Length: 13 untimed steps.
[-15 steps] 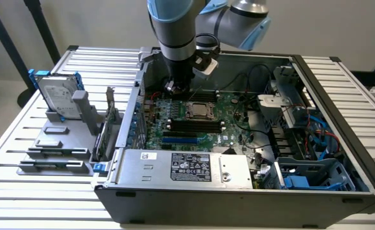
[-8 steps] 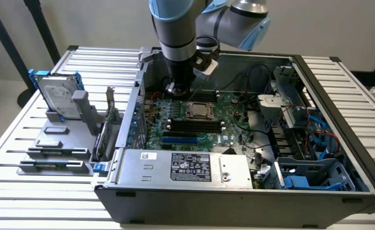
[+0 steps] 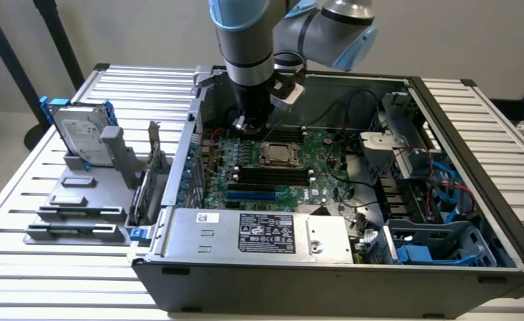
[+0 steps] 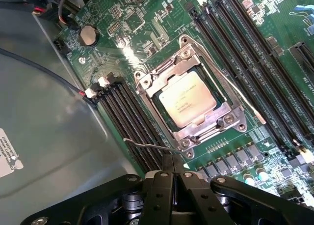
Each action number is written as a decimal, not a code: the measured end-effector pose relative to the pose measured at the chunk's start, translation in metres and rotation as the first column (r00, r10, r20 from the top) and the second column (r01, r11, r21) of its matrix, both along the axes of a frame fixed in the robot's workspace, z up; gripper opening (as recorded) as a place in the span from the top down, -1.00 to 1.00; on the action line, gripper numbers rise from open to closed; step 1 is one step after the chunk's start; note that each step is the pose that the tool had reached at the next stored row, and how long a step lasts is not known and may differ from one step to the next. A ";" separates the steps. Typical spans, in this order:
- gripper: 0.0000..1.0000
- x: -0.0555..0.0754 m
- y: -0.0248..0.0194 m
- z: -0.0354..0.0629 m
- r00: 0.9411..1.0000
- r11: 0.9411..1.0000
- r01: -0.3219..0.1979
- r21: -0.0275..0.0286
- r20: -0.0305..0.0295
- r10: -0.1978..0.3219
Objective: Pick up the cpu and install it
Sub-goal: 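Install the first cpu locking lever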
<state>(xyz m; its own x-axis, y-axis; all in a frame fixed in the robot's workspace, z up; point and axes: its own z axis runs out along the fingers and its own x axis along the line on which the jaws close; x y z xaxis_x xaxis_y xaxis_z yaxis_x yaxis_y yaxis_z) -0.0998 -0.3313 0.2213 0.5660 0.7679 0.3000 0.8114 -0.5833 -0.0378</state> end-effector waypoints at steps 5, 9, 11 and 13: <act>0.79 0.000 0.0043 -0.0060 1.000 1.000 0.000 -0.008 0.008 0.000; 0.79 0.000 0.0077 -0.0120 1.000 1.000 0.000 -0.012 0.008 0.000; 0.79 0.000 0.0094 -0.0138 1.000 1.000 0.000 -0.014 0.008 0.000; 0.79 0.000 0.0103 -0.0144 1.000 1.000 0.000 -0.018 0.008 0.000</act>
